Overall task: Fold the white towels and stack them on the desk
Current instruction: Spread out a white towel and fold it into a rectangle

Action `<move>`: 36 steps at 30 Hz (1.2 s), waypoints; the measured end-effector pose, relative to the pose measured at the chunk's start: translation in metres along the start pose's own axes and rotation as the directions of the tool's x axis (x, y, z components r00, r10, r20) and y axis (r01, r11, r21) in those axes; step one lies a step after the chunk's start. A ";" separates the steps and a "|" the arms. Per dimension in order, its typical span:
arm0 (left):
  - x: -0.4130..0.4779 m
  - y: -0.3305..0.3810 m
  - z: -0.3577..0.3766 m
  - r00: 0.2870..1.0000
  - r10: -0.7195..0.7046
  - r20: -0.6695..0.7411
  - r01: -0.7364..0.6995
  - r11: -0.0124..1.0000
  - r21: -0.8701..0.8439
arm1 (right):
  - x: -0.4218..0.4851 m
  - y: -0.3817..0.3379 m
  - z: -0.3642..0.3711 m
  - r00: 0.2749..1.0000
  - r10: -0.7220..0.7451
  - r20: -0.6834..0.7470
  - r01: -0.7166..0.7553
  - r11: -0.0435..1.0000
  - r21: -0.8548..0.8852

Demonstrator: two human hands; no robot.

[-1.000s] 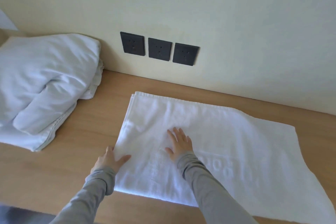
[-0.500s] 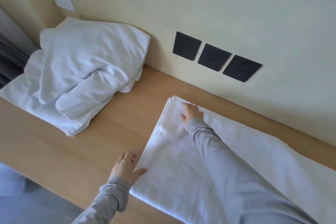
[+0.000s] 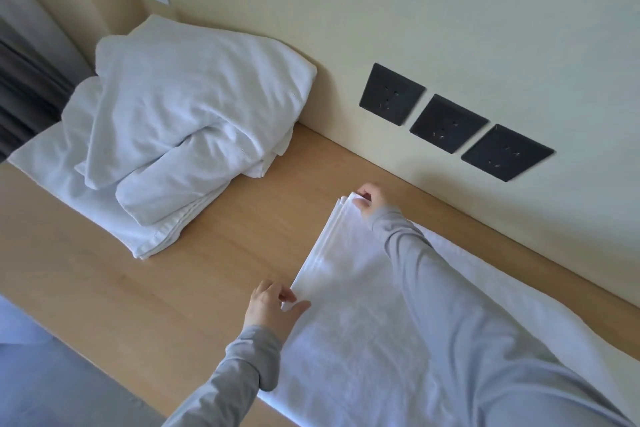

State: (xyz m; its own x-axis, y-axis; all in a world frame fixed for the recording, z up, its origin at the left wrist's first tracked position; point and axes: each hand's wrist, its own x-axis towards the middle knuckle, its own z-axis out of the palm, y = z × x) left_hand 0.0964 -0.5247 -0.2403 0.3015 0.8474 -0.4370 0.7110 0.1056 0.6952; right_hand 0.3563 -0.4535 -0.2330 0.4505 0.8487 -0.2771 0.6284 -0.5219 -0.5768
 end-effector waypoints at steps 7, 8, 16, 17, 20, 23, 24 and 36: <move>-0.009 -0.025 -0.008 0.992 -0.123 -0.005 0.122 0.988 -0.091 | 0.012 0.001 0.019 1.000 0.028 0.014 -0.027 0.999 -0.042; -0.010 -0.027 -0.009 0.991 -0.137 0.010 0.137 0.987 -0.084 | 0.011 0.001 0.021 1.000 0.025 0.000 -0.025 0.996 -0.081; -0.032 -0.035 -0.010 0.986 -0.166 0.012 0.166 0.973 -0.162 | -0.012 -0.003 0.024 0.989 -0.107 -0.097 0.105 0.994 -0.029; -0.035 -0.036 -0.009 0.984 -0.176 0.017 0.176 0.967 -0.185 | -0.013 -0.004 0.023 0.994 -0.090 -0.066 0.088 0.996 -0.034; -0.043 -0.037 -0.011 0.981 -0.189 0.039 0.193 0.964 -0.185 | -0.016 -0.006 0.012 0.997 -0.072 0.037 0.075 0.995 -0.066; -0.053 -0.038 -0.013 0.985 -0.170 0.033 0.173 0.974 -0.145 | -0.023 -0.006 -0.012 0.989 -0.133 0.058 0.132 0.991 0.009; -0.056 -0.039 -0.014 0.986 -0.162 0.028 0.164 0.977 -0.137 | -0.025 -0.007 -0.020 0.987 -0.145 0.064 0.144 0.989 0.018; -0.081 -0.065 -0.032 0.983 -0.074 0.170 0.082 0.996 -0.042 | -0.037 -0.026 -0.036 0.989 -0.124 0.085 0.124 0.992 0.005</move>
State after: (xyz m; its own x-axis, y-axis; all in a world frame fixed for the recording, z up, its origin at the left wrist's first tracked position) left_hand 0.0050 -0.5836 -0.2313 0.3513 0.7366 -0.5779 0.7065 0.1964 0.6800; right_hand 0.3461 -0.4747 -0.1799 0.3136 0.9110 -0.2678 0.6764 -0.4123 -0.6103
